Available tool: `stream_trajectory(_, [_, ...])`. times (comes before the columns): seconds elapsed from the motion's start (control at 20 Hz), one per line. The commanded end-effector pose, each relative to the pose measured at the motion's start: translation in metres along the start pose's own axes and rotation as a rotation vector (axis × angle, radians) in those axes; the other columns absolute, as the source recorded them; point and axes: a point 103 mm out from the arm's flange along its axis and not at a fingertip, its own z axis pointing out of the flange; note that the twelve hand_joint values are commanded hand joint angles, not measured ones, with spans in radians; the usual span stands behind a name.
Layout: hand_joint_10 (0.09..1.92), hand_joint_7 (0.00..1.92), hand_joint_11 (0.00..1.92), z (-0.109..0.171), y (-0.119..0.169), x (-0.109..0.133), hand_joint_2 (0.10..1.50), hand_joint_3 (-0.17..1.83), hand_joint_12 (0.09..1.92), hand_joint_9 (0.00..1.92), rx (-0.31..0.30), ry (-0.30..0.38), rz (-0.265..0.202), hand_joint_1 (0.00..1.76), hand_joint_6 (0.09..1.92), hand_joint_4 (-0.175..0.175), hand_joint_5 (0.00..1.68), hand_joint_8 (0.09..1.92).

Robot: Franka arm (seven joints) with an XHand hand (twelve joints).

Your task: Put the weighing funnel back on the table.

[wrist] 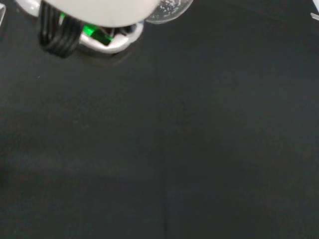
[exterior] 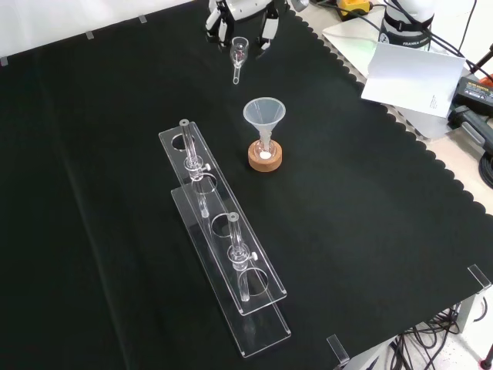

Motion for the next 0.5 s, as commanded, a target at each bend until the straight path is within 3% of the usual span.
stream_trajectory(0.05, [0.10,0.75,1.09,0.005,0.005,-0.017,0.64,0.56,0.85,1.21,-0.021,0.065,0.011,1.16,0.09,0.175,1.58,0.66])
stream_trajectory(0.5, [0.09,0.75,1.09,0.019,0.034,-0.042,0.64,0.56,0.85,1.21,-0.024,0.166,0.028,1.16,0.09,0.175,1.58,0.66])
